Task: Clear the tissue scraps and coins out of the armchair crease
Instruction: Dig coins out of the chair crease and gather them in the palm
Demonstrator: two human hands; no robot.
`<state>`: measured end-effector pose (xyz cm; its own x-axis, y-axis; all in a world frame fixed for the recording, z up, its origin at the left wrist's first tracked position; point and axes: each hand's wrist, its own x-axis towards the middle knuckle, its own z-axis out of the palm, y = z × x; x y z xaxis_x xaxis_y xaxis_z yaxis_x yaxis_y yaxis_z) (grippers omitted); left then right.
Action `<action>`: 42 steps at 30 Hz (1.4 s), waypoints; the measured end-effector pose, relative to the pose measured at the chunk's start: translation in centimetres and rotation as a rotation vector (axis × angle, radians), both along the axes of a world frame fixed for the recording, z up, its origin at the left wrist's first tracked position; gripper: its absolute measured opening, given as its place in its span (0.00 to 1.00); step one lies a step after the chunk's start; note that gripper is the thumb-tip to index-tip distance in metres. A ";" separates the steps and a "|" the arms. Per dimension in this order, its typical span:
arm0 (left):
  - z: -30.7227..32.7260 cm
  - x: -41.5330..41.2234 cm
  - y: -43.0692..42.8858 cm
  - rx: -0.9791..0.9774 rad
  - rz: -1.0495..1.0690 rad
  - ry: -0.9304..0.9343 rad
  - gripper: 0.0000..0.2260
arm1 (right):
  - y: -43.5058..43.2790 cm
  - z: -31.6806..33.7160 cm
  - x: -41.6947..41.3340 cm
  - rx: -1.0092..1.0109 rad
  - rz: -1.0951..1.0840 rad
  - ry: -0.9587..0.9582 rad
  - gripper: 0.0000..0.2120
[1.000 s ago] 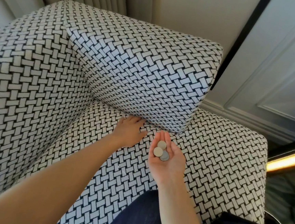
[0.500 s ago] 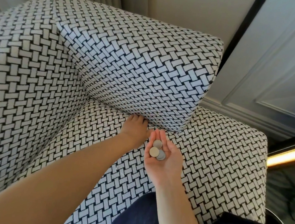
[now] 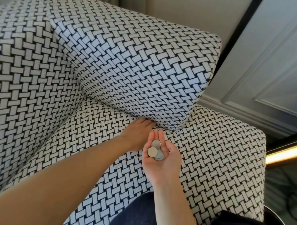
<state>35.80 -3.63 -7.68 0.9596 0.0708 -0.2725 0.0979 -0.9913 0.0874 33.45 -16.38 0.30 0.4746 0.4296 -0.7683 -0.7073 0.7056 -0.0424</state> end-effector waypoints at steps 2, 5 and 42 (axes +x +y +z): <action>0.2 0.7 -0.2 -0.002 0.035 0.029 0.26 | 0.0 -0.1 0.0 0.003 -0.001 0.010 0.15; 0.5 1.3 -0.7 -0.015 0.081 0.031 0.24 | 0.0 -0.3 0.1 0.006 -0.011 0.014 0.14; 1.8 0.1 5.6 0.112 0.216 0.234 0.33 | 0.3 -0.5 -0.1 0.053 0.050 -0.010 0.15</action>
<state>35.89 1.94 -5.86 0.8317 0.3074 -0.4624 0.3111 -0.9478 -0.0704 33.40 -16.06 -0.16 0.4596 0.4924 -0.7391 -0.7413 0.6711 -0.0139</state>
